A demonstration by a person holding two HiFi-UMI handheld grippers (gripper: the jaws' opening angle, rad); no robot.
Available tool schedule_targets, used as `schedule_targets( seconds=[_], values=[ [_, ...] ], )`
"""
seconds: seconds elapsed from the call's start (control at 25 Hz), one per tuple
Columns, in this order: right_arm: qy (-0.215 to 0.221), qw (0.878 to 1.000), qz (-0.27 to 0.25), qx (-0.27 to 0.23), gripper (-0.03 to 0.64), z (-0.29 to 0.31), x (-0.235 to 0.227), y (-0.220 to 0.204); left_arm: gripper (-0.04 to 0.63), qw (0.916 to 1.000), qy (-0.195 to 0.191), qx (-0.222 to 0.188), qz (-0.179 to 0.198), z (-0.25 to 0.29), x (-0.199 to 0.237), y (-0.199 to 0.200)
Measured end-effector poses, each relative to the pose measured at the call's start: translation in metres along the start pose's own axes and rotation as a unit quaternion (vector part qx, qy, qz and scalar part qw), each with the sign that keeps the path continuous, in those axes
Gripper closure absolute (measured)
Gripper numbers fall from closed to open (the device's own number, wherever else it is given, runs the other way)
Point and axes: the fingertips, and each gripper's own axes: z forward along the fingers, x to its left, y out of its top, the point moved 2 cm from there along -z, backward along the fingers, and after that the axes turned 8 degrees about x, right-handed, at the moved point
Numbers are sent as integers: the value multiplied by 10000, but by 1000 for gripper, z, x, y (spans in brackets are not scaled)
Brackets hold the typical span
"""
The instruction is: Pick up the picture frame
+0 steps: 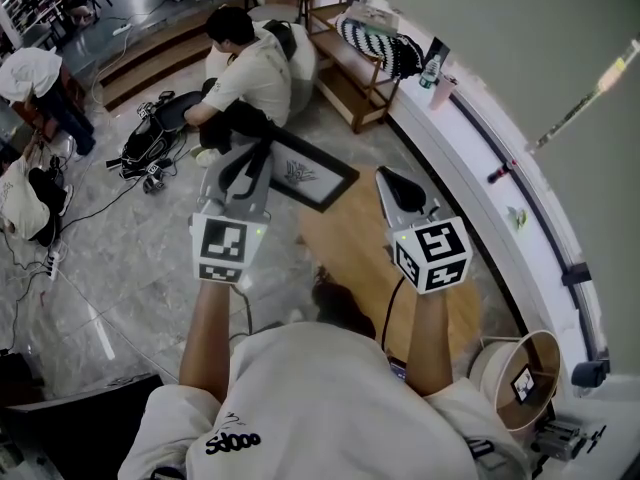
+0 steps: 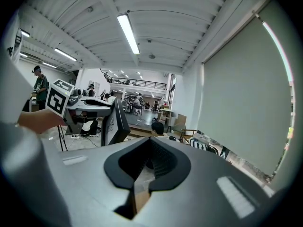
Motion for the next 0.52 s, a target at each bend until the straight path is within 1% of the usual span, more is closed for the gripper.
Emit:
schedule_targets(
  seconds=[0.52],
  values=[
    [-30, 10000, 26, 74, 615, 12, 3, -3, 522, 10000, -46, 0, 1, 2, 7, -8]
  ],
)
